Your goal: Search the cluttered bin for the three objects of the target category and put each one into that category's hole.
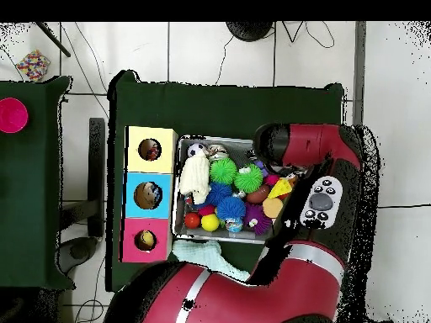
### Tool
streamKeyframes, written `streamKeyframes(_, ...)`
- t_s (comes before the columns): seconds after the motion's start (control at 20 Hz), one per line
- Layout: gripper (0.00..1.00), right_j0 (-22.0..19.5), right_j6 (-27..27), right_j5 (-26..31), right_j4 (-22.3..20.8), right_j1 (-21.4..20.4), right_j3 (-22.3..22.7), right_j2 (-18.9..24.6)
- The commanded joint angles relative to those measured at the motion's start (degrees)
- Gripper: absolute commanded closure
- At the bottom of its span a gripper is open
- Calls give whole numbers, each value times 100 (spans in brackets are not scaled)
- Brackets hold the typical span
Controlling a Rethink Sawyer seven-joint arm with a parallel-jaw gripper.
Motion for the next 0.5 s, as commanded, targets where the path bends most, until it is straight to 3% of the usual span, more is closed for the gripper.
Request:
streamKeyframes(0.05,0,67,-43,-181,-41,39,1008,443)
streamKeyframes(0.5,0,1,112,-714,-100,193,1168,508)
